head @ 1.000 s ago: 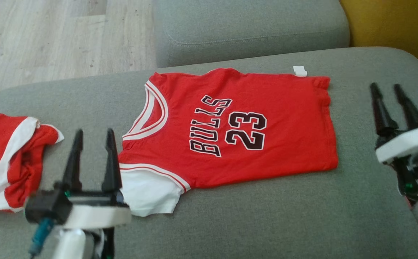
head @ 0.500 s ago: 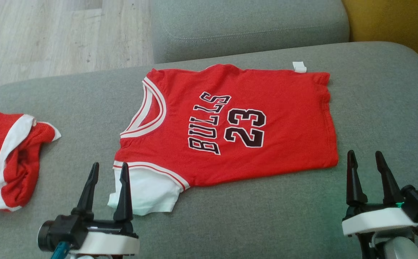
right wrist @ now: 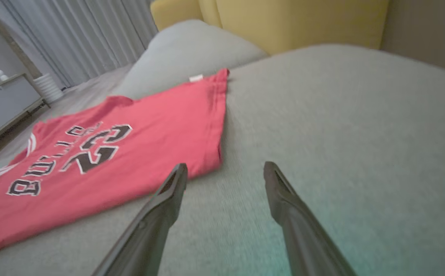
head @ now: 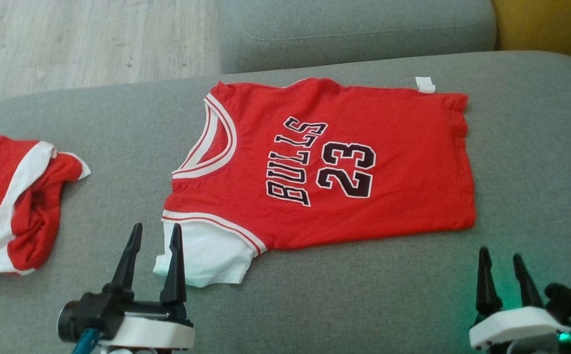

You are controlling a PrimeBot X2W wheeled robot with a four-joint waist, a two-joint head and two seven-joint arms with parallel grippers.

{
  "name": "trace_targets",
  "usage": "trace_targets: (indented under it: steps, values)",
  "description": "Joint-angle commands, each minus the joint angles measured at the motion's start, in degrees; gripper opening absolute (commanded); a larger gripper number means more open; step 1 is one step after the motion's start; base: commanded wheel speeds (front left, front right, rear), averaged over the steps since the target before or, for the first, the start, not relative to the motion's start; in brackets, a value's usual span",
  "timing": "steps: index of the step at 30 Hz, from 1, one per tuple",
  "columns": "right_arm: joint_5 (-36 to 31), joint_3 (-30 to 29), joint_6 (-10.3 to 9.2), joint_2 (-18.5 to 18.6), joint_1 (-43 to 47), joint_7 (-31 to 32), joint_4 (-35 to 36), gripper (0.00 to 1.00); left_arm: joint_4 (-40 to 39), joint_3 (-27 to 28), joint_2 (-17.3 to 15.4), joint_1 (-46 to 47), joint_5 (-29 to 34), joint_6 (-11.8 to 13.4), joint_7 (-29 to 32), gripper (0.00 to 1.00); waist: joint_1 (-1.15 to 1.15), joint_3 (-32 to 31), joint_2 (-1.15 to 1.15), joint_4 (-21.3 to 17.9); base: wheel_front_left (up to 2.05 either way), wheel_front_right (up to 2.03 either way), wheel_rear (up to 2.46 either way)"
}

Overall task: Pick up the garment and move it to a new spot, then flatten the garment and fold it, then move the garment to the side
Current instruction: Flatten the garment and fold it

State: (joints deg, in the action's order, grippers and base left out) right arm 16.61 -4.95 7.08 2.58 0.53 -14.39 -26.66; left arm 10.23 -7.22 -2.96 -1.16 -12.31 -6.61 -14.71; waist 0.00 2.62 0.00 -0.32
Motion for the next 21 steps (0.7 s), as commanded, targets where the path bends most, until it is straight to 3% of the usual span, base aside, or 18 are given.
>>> trace_targets:
  steps: [1, 11, 21]
  values:
    - [0.8, 1.4, 0.41, 0.3, -3.1, -0.6, 0.5, 1.00, -1.4, 1.6, 0.1, 2.9, -0.2, -0.2, -0.3, 1.00, 0.00, 0.3, 0.00, 0.2, 0.00, 0.00, 0.00]
    - [12.1, 5.1, 0.41, 0.3, -12.4, -0.1, -16.0, 1.00, -0.8, 1.2, 0.1, 4.0, -0.1, -0.4, -0.3, 1.00, 0.00, 1.6, 0.00, 2.2, 0.00, 0.00, 0.00]
    - [23.5, 10.2, 0.41, 0.3, -18.6, 0.8, -22.5, 1.00, -1.4, 2.0, 0.1, 5.4, -3.2, -0.2, -0.3, 1.00, 0.00, 3.0, 0.00, 3.5, 0.00, 0.00, 0.00]
